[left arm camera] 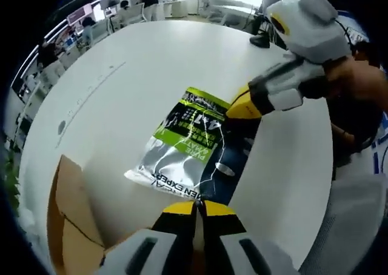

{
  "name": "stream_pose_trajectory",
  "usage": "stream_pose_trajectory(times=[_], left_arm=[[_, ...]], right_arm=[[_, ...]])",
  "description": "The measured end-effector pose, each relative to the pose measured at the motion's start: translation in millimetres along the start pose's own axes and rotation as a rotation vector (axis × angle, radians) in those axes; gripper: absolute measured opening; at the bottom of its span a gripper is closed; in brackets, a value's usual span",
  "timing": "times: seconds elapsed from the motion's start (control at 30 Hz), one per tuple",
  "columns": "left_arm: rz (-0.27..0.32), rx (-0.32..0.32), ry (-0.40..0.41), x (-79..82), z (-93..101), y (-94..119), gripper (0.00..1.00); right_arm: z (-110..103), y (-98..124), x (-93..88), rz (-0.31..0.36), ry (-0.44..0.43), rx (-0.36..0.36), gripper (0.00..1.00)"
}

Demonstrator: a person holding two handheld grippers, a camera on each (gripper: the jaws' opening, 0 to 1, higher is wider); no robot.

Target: Operate the shoe box by opening the lid, removing the specified soft item, and placing it in the target area until the item is outside and the box remains undamaged.

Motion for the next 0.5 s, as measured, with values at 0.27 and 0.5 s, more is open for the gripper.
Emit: stream_pose_trajectory(times=[0.27, 0.5], left_arm=[[-0.040, 0.034, -0.106, -1.4, 2.4, -2.9, 0.05], [-0.047, 0.069, -0.177, -1.3, 3.6, 5.0, 0.19]], right_arm=[[3.5, -3.1, -4.6, 0.002, 0.004, -0.012, 0.00], [7.7, -0.1, -3.3, 0.022, 0.043, -0.022, 0.03]])
Point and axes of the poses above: the point that each gripper's makers call its tool centre point, and the gripper's own axes: y roughly backward along the fingers, z roughly to its right, x roughly out of its top, the point moved 7 cm from there along y, roughly backward along the fingers, and after that the axes turned 10 degrees about -y, right-handed, at the moved point
